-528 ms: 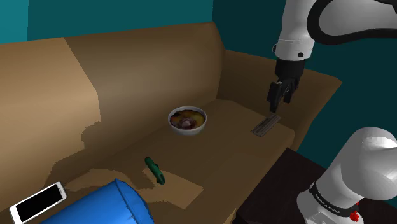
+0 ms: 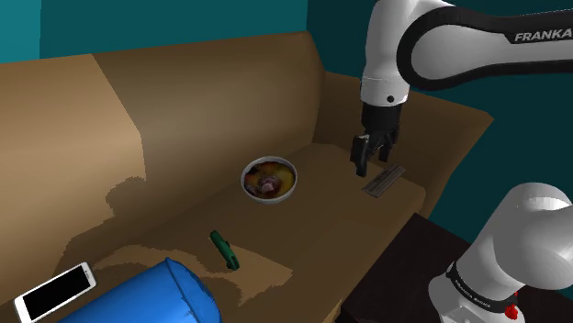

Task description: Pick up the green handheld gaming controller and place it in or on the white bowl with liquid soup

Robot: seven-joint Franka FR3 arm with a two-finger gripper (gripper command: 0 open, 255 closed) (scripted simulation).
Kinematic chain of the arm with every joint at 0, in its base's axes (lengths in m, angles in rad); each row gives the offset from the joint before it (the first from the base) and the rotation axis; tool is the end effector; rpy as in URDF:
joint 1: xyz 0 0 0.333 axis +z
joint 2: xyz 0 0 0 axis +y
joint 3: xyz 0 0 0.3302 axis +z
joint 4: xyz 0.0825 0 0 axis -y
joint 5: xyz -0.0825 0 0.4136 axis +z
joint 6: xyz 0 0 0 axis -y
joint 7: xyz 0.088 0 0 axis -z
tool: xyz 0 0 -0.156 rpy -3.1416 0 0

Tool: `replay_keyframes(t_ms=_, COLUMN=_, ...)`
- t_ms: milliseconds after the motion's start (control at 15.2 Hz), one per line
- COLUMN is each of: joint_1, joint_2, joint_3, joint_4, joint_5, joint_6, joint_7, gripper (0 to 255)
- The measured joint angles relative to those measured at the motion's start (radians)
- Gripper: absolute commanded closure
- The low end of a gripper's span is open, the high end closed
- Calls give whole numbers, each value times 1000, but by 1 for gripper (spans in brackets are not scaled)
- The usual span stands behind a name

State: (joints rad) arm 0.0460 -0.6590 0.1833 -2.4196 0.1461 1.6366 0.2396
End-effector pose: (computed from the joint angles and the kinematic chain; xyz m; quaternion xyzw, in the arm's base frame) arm 0.3406 0.1049 0.4772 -0.9970 0.0372 0.0673 0.0023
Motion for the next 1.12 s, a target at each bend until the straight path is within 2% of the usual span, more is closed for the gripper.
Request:
replay_keyframes(t_ms=396, joint_1=15, joint_2=191, joint_3=95, joint_4=55, joint_5=25, joint_6=141, joint_7=87, gripper=0)
replay_keyframes(t_ms=660, joint_1=25, joint_2=340, joint_3=162, joint_4=133, joint_5=18, joint_6=214, joint_7=164, gripper=0)
replay_keyframes(t_ms=1122, joint_1=42, joint_2=624, joint_3=244, joint_4=299, joint_5=-64, joint_6=320, joint_7=299, gripper=0)
